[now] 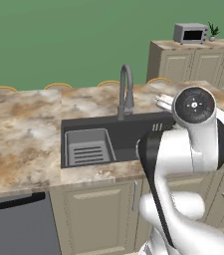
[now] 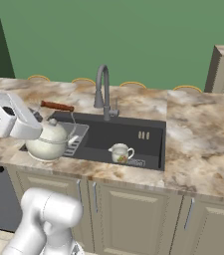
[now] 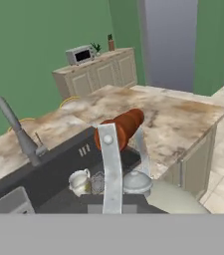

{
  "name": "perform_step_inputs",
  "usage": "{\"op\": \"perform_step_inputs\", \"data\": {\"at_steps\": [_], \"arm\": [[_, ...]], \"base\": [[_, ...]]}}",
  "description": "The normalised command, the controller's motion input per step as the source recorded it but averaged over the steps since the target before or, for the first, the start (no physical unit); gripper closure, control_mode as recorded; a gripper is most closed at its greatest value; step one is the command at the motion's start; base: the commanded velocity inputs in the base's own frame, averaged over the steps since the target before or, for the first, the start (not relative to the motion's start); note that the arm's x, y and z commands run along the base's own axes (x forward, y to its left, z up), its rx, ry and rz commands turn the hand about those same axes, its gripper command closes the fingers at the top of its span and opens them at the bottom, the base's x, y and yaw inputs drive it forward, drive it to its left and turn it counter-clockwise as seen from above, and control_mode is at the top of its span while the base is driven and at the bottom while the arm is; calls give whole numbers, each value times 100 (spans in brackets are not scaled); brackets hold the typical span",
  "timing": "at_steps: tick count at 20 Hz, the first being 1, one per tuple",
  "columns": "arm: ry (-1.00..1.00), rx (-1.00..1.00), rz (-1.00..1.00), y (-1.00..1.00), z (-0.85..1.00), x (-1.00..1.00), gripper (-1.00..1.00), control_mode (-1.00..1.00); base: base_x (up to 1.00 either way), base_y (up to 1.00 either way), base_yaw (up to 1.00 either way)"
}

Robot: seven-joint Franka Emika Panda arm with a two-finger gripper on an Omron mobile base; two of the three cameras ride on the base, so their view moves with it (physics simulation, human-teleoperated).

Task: Open the cabinet, pick the kettle from the cabinet, and place it in the sink.

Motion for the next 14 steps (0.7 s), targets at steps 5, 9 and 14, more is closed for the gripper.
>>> {"op": "perform_step_inputs", "data": {"at_steps": [5,9,14], "arm": [[25,0,-28,-21,-3,28,100,-100],[5,0,-14,-22,-8,28,100,-100],[0,0,-1,-25,-16,29,100,-100]], "base": [[0,0,0],[0,0,0],[0,0,0]]}}
